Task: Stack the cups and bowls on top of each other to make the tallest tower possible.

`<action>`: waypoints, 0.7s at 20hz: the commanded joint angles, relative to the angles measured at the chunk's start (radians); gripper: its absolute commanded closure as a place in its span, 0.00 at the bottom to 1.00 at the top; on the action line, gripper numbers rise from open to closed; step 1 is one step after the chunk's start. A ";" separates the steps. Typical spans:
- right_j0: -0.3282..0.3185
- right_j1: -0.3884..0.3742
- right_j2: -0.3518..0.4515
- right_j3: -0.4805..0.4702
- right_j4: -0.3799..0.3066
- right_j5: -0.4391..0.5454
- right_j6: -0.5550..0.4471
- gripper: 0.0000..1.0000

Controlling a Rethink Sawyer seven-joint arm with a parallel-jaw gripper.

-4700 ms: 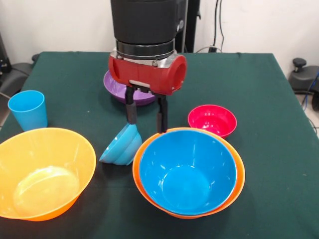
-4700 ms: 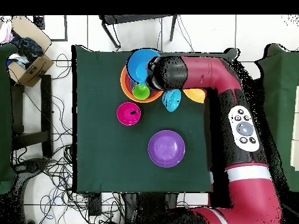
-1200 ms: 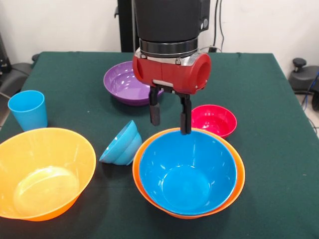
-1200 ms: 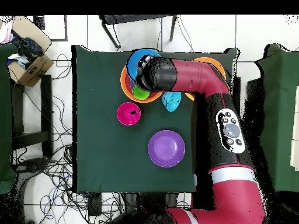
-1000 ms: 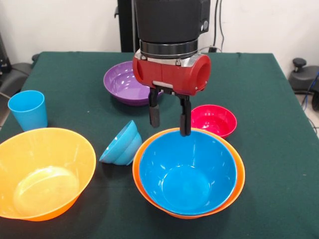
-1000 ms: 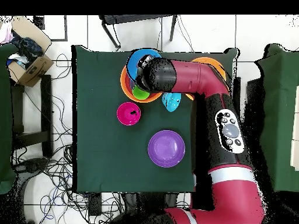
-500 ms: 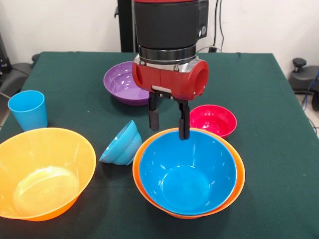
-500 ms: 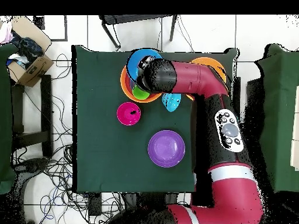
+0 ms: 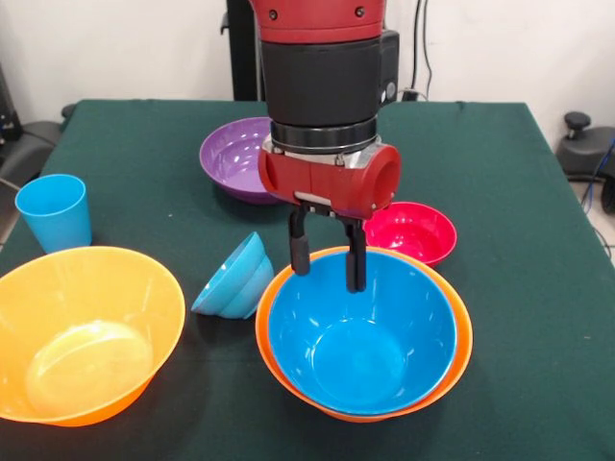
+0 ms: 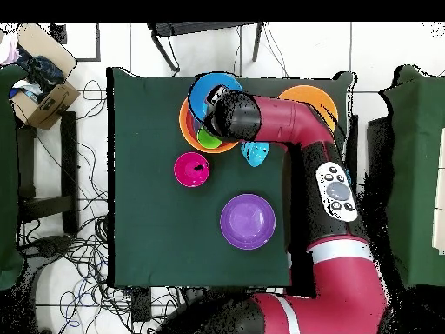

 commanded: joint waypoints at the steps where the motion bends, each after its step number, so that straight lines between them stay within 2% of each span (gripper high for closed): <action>1: 0.024 0.064 -0.020 0.058 0.009 -0.035 0.085 0.00; 14: 0.029 0.033 -0.031 0.065 0.021 0.016 0.058 0.00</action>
